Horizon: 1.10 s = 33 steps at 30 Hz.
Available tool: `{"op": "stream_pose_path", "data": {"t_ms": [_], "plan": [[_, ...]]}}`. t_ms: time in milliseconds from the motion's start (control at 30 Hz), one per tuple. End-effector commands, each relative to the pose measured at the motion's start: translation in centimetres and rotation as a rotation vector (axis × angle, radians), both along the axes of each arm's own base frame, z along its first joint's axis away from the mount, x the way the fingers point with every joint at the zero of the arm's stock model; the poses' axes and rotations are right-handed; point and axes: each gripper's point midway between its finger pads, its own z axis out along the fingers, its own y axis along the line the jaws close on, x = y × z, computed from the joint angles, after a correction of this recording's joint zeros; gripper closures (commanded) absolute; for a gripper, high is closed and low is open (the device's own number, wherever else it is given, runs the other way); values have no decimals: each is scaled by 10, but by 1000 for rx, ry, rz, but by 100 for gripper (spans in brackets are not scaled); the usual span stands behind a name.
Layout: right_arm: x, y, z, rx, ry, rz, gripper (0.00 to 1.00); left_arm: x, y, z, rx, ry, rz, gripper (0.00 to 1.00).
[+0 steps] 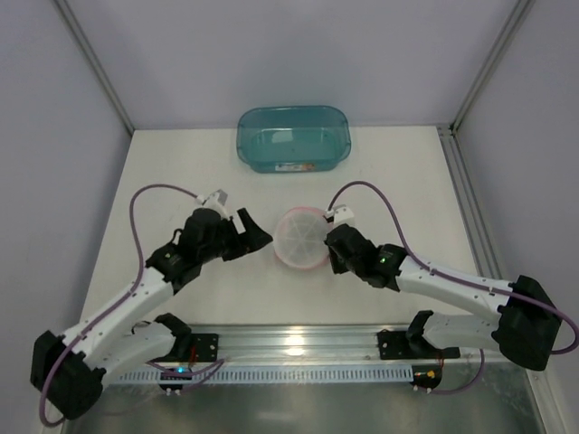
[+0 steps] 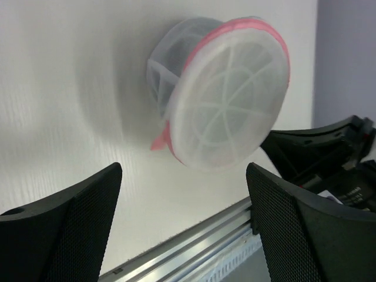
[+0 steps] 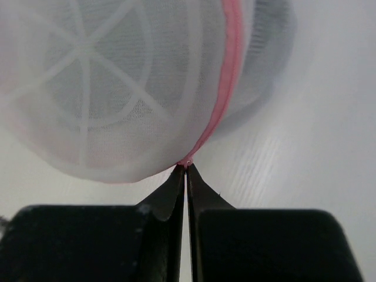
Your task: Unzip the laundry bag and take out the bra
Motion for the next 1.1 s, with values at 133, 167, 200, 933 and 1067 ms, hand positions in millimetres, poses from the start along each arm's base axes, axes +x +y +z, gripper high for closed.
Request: {"op": "stream_pose_path", "data": {"t_ms": [133,167,200,933,1067], "plan": [[-58,90,36,464,137,412,96,-52,7,2,-237,92,79,9],[-60,95,42,494,133,433,96,-54,5,2,-269,111,86,9],[-61,100,47,520,122,451,96,-57,2,-3,-280,122,75,9],[-62,105,45,528,123,460,96,-4,-79,-7,-505,163,65,14],[-60,103,49,533,101,452,96,-8,-87,-13,-493,180,48,20]]}}
